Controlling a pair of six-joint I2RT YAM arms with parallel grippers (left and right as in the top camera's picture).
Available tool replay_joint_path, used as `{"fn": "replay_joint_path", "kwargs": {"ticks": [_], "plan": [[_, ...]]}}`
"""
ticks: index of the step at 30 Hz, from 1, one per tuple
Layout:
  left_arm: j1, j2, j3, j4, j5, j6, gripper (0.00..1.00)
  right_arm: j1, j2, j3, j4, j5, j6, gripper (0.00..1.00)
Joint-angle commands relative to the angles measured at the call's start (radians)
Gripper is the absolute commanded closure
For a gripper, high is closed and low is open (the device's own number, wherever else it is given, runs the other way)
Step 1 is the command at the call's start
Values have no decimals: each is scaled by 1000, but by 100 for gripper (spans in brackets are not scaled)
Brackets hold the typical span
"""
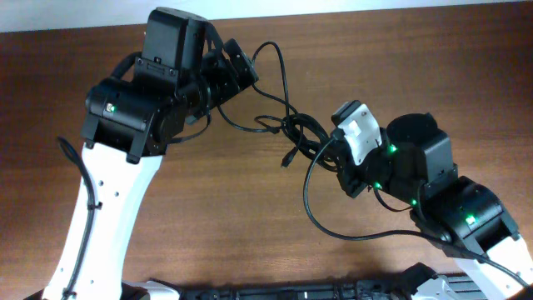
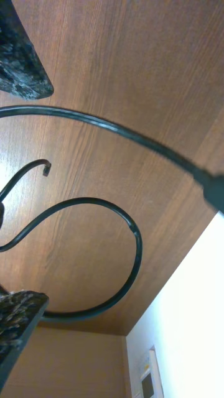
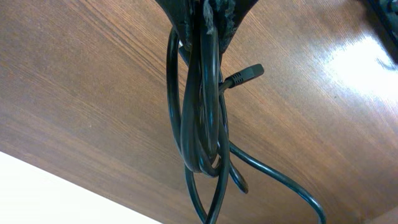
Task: Untangle cables
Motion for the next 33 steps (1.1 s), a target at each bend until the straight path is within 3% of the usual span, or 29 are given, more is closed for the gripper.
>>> {"fn": "replay_joint_path", "kwargs": {"ticks": [1,11,20,33], "plan": [[5,-5,18,2,-4,14,1,5,-6,13,11,-4,-40,96],[4,0,18,3,89,-41,3,5,-6,13,67,-43,-32,96],[3,12,18,2,89,-115,26,5,-6,13,86,-103,-32,96],[3,30,16,-32,96,-115,32,5,-6,14,180,-180,74,96]]}}
